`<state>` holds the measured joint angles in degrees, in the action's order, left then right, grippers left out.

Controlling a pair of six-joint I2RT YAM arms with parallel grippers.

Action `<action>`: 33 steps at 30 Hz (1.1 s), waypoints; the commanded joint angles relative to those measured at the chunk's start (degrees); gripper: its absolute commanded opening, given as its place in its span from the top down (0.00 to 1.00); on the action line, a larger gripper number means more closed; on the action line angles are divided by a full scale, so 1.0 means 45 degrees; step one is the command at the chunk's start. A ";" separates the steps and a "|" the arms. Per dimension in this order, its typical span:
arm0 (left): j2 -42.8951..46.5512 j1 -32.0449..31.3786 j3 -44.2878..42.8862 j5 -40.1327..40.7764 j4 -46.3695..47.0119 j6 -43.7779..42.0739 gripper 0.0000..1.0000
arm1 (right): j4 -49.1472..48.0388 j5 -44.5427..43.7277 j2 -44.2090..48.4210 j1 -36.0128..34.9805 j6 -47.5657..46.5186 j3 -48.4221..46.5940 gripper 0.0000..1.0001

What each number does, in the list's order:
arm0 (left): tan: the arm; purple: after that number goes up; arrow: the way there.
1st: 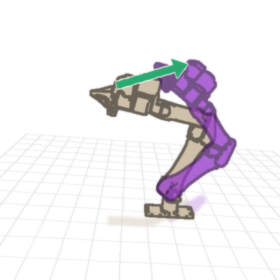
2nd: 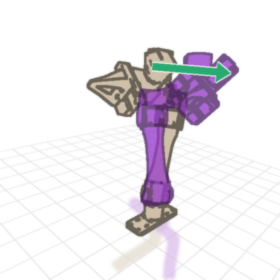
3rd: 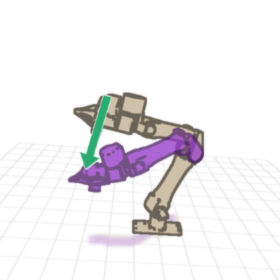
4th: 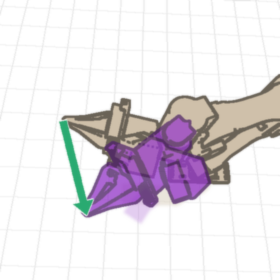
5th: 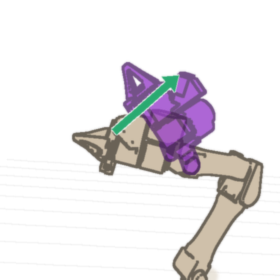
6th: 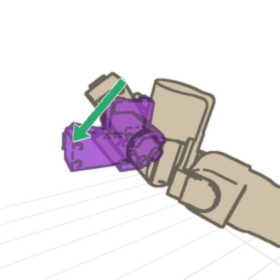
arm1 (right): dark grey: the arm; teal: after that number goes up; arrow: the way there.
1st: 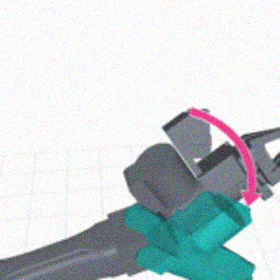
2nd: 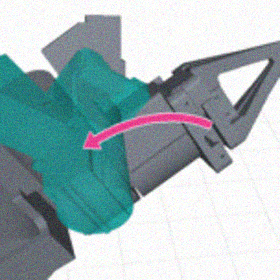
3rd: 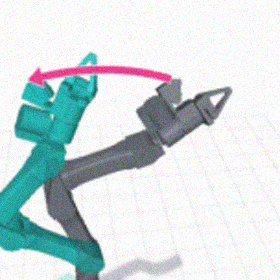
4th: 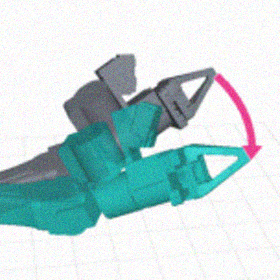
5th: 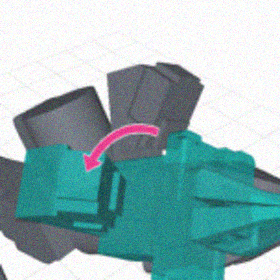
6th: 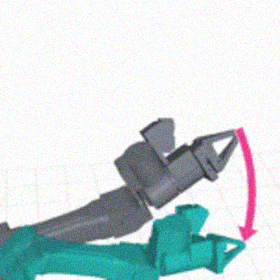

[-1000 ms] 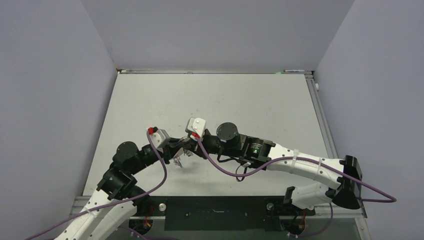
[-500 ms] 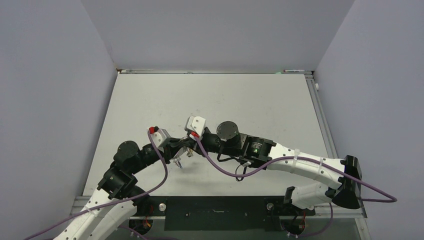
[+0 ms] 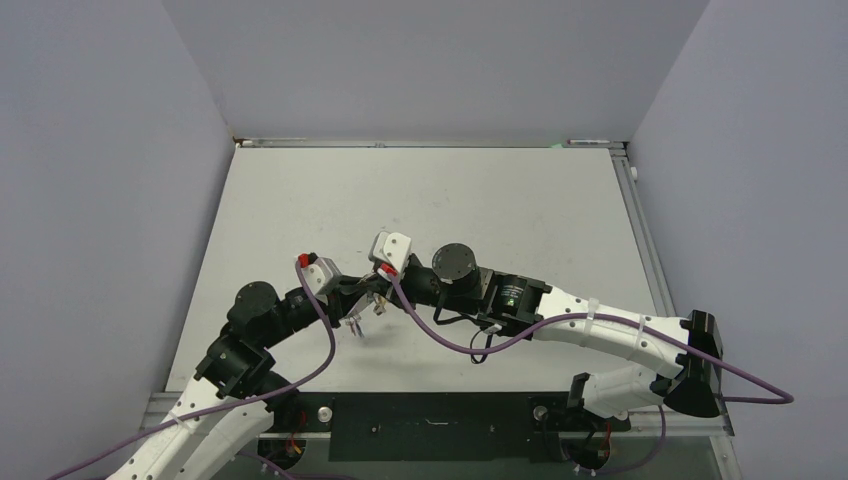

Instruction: Put the keys on the keyring

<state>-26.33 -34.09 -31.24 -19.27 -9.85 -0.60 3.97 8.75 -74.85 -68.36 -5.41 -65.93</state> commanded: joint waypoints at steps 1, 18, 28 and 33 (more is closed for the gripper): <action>0.0050 -0.0040 -0.0352 -0.0082 0.0664 0.0055 1.00 | -0.0413 -0.0403 -0.0121 -0.0092 -0.0171 -0.0600 0.95; 0.0026 -0.0043 -0.0323 -0.0616 0.0807 0.0055 1.00 | -0.0376 -0.0636 -0.0259 -0.0046 -0.0225 -0.0591 0.95; 0.0077 -0.0043 -0.0283 -0.0738 0.0879 0.0425 1.00 | -0.0316 -0.0619 -0.0051 0.0114 -0.0234 -0.0602 0.95; 0.0081 -0.0043 -0.0283 -0.0780 0.0880 0.0425 1.00 | -0.0238 -0.0592 0.0022 0.0181 -0.0226 -0.0610 0.95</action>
<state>-26.41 -34.09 -31.24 -20.43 -10.07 0.84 4.01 6.83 -75.92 -68.18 -5.80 -66.19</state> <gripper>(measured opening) 0.073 0.056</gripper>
